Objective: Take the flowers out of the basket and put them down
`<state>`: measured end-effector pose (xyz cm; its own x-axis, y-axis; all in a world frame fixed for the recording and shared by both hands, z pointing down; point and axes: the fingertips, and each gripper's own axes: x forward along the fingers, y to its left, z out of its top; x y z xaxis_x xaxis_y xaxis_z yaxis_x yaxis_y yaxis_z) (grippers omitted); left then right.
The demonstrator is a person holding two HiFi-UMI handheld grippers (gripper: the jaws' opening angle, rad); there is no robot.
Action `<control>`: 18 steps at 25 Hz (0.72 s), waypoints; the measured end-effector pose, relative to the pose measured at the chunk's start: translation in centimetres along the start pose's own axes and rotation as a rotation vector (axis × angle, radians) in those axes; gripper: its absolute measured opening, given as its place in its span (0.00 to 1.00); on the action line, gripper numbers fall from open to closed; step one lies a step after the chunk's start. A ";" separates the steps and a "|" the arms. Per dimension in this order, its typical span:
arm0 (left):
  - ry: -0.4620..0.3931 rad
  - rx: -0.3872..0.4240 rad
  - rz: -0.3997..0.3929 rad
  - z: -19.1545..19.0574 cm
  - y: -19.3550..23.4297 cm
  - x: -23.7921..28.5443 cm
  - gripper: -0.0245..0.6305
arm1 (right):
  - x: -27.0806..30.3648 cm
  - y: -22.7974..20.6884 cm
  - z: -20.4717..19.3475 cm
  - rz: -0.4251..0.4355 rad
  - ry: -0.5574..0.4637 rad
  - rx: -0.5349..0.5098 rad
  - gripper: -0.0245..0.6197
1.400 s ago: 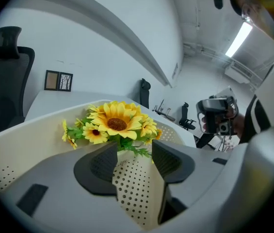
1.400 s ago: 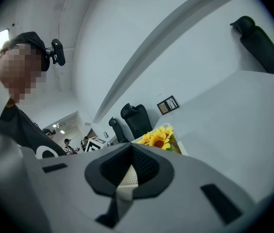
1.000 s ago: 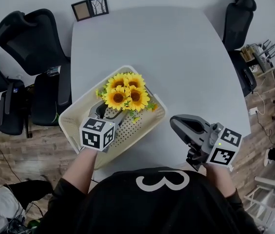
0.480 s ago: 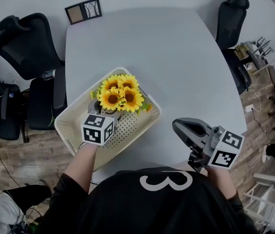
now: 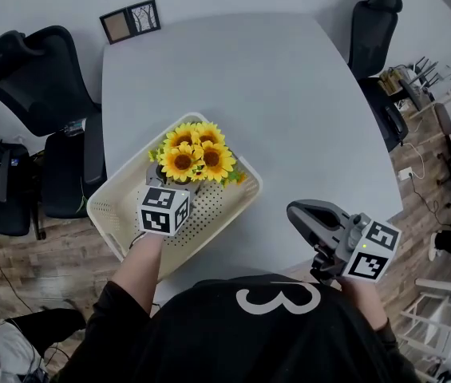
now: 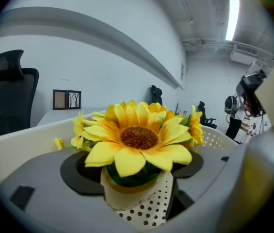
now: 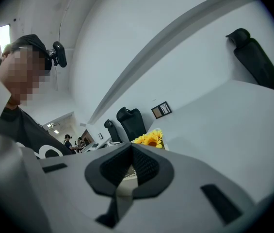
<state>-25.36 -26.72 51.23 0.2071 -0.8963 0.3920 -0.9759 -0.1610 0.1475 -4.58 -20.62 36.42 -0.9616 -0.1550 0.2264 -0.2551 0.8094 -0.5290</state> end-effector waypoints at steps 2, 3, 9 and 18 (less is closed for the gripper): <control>-0.005 -0.001 -0.015 0.0 0.0 0.2 0.60 | -0.3 0.0 0.1 -0.009 -0.003 -0.002 0.05; -0.008 -0.002 -0.022 0.0 0.0 0.3 0.60 | -0.4 -0.1 0.1 -0.014 -0.004 -0.002 0.05; -0.041 -0.012 -0.038 0.1 -0.2 0.7 0.59 | -0.8 0.1 -0.4 -0.029 0.000 -0.001 0.05; -0.030 0.019 -0.049 0.4 -0.9 0.4 0.42 | -1.3 -0.1 -0.4 -0.047 -0.008 0.007 0.05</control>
<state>-24.44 -27.11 50.85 0.2529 -0.8992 0.3571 -0.9658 -0.2128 0.1482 -3.26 -20.27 36.50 -0.9492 -0.1978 0.2448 -0.3012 0.7968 -0.5238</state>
